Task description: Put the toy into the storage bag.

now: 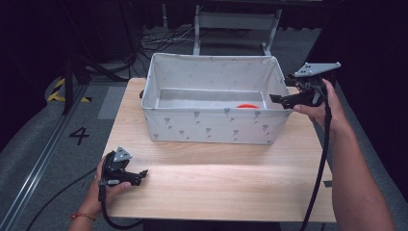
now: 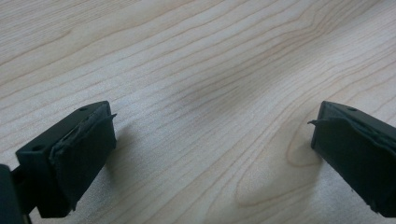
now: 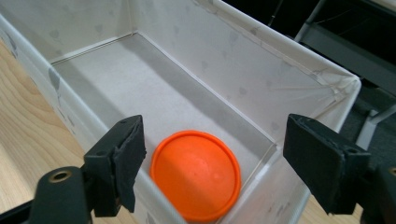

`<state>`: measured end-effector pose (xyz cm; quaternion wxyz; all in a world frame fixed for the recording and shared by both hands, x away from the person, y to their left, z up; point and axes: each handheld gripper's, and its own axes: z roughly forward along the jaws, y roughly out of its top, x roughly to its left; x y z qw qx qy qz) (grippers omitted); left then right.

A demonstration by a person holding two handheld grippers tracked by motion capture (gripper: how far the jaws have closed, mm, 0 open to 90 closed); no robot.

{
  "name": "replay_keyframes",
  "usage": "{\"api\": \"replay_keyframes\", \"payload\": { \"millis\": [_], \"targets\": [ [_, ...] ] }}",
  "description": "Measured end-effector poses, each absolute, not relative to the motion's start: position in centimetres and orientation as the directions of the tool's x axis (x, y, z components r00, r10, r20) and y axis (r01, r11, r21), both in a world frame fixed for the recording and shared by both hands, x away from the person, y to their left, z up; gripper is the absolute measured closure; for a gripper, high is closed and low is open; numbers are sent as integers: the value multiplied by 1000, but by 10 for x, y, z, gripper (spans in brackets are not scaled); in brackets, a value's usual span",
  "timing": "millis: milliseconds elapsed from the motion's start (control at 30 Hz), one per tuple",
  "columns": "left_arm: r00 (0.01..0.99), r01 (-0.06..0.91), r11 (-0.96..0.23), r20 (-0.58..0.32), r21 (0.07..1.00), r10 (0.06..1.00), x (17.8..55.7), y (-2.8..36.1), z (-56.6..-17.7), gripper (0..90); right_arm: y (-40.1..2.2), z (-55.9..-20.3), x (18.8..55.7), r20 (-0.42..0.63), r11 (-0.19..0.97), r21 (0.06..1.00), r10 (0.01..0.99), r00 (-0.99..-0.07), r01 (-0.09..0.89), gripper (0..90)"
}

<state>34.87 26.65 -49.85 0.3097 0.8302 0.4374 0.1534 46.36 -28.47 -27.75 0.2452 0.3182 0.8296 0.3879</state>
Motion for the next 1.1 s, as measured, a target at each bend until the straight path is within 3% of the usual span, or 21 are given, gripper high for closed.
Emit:
{"api": "replay_keyframes", "payload": {
  "millis": [267,633,1100],
  "targets": [
    [568,632,-424,-17,649,823,349,266,-498,2,-289,-282,436,-218,506,804,740,-637,312,156],
    [568,633,-423,-17,648,823,349,266,-499,2,-295,-301,404,-258,503,814,761,-595,290,158],
    [564,634,-420,-17,649,825,348,266,-499,2,-307,-352,364,-298,532,797,759,-580,287,160]
  ]
}}
